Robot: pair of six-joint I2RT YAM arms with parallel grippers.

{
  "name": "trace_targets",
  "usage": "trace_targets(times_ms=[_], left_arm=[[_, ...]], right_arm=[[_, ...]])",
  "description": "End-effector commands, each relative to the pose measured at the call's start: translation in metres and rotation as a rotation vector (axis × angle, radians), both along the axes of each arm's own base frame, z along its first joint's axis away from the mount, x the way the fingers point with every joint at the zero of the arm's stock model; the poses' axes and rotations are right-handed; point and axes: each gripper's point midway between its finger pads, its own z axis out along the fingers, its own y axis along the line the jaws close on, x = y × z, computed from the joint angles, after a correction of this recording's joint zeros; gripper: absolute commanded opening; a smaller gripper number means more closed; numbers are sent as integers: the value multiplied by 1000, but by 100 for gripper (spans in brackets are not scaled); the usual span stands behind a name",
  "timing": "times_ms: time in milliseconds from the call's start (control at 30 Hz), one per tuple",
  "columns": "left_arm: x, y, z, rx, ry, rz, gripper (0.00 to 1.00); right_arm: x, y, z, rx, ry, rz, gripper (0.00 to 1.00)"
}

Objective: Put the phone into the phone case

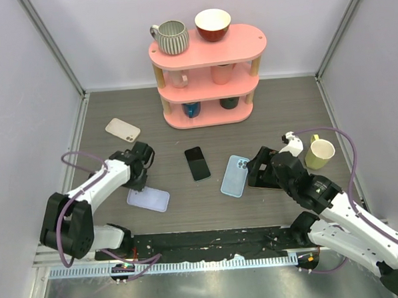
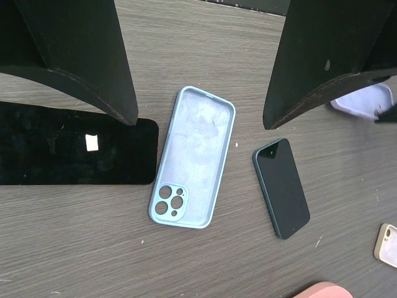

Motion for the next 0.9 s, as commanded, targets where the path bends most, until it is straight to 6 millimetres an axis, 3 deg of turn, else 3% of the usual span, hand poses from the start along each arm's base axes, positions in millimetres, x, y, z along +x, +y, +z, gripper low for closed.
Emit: trace_targets(times_ms=[0,33,67,133,267,400,567,600,700,800,867], left_arm=[[61,-18,18,94,-57,-463,0],[64,-27,16,110,-31,-665,0],[78,-44,18,75,-81,-753,0],[73,-70,6,-7,-53,-906,0],[64,-97,0,-16,-49,-1134,0],[56,-115,6,48,-62,-1265,0],[48,-136,4,-32,-94,-1356,2],[48,-137,4,-35,-96,-1360,18],[48,-143,11,-58,-114,-1374,56],[54,-151,37,-71,-210,-1377,69],[67,-154,56,-67,-294,-1362,70]], right_arm=[[5,11,8,10,-10,34,88],[6,12,8,12,-10,36,88],[7,13,8,11,-9,36,88],[8,17,6,18,-3,44,88],[9,22,5,31,4,57,88],[10,23,7,36,0,56,88],[10,27,10,54,-5,73,88],[10,29,10,59,-5,76,88],[10,35,10,71,-1,103,88],[8,52,9,87,3,200,88],[13,67,17,126,-39,246,88]])
